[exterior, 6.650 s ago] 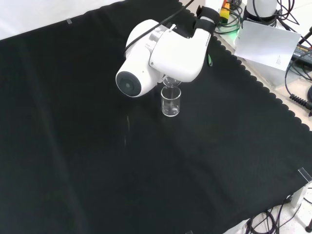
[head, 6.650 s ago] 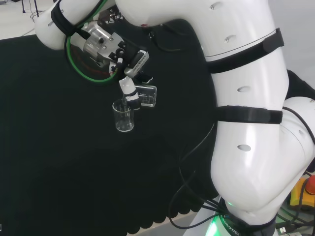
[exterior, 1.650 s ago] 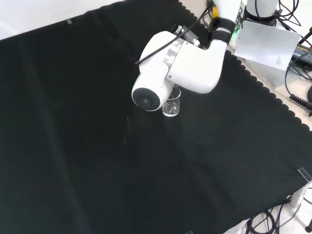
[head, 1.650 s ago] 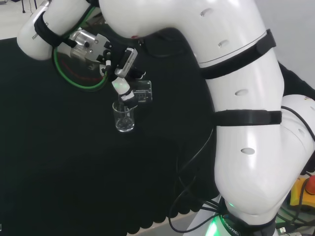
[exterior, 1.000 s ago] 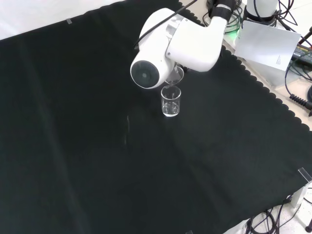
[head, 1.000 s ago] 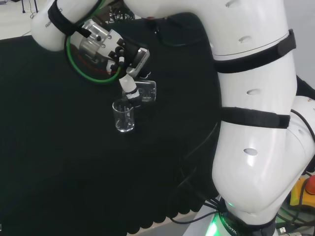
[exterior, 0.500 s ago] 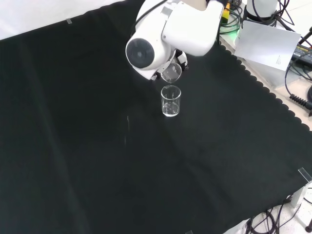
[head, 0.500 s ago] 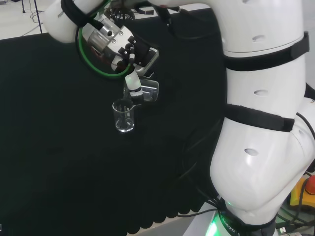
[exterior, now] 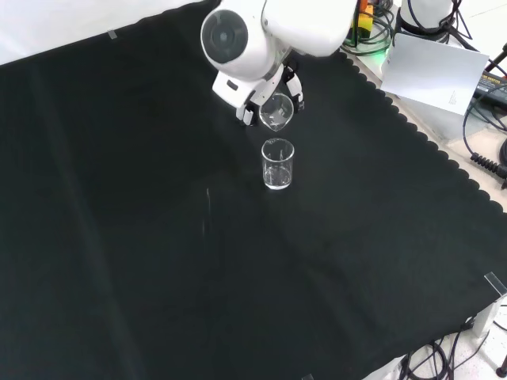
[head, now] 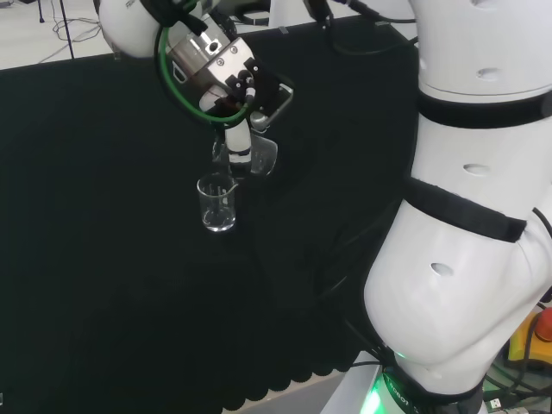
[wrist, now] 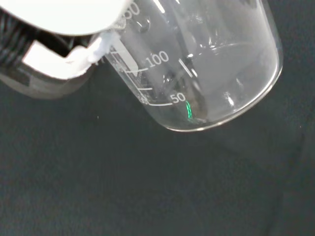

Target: Pour the water from the handheld beaker into the one on the table.

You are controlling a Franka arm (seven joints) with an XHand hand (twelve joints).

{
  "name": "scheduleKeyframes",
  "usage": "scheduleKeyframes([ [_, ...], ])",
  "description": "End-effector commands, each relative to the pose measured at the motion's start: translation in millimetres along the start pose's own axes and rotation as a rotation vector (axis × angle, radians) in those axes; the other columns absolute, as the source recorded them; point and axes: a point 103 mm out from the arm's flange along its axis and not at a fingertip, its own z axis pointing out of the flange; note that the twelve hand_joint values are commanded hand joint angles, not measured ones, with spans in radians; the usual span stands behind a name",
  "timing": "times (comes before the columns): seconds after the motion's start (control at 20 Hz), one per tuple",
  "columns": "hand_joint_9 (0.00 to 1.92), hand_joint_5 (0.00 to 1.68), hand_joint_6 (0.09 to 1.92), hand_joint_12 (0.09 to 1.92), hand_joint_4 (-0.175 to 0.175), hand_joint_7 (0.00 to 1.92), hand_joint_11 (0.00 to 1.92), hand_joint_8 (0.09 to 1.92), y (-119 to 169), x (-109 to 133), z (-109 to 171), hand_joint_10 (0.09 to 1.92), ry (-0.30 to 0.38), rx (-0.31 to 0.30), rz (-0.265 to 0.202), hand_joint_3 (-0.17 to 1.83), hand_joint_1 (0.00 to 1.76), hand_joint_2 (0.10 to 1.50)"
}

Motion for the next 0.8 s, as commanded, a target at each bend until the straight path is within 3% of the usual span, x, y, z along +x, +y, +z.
scheduleKeyframes([
  [0.05, 1.53, 1.19, 0.90, 0.90, -0.175, 1.25, 1.29, 0.88, -2.6, -20.8, 3.2, 0.82, 0.111, -0.106, -0.003, 0.92, 1.31, 0.54],
  [0.25, 1.52, 1.19, 0.90, 0.90, -0.175, 1.25, 1.28, 0.88, -1.8, -31.5, 5.8, 0.82, 0.165, -0.158, -0.020, 0.91, 1.31, 0.54],
  [0.8, 1.51, 1.19, 0.91, 0.89, -0.175, 1.24, 1.27, 0.89, 3.3, -38.3, 14.0, 0.82, 0.235, -0.177, -0.131, 0.90, 1.31, 0.55],
])
